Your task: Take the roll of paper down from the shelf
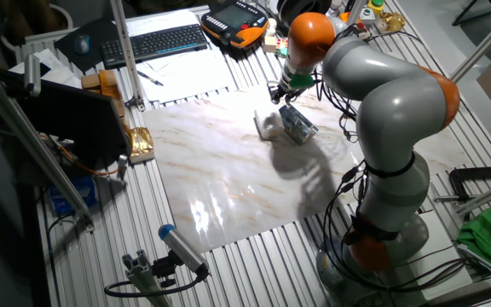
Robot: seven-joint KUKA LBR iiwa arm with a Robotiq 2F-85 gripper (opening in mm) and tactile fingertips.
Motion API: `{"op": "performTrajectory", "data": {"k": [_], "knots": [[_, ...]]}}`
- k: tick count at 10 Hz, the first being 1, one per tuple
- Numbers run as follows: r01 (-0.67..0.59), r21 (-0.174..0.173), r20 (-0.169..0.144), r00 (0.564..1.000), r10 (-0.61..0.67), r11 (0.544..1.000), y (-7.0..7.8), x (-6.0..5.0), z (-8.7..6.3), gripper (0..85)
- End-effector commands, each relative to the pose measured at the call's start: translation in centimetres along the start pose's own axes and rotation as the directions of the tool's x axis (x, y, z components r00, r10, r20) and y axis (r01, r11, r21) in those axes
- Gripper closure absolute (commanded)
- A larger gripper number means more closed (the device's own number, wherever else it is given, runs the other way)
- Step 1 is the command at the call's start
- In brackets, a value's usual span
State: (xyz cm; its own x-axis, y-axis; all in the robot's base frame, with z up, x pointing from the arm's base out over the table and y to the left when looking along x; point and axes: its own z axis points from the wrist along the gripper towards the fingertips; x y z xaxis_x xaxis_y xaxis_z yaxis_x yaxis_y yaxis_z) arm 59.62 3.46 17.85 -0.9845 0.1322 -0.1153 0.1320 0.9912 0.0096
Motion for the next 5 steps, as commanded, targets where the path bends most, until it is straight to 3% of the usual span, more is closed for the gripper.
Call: {"op": "performTrajectory", "data": {"k": [1,5], "knots": [[0.008,0.011,0.0,1.0,-0.008,1.0,-0.2,0.36,-0.29,84.3],[0.042,0.015,-0.042,0.998,-0.041,0.999,-1.17,1.08,-1.23,84.3]]}}
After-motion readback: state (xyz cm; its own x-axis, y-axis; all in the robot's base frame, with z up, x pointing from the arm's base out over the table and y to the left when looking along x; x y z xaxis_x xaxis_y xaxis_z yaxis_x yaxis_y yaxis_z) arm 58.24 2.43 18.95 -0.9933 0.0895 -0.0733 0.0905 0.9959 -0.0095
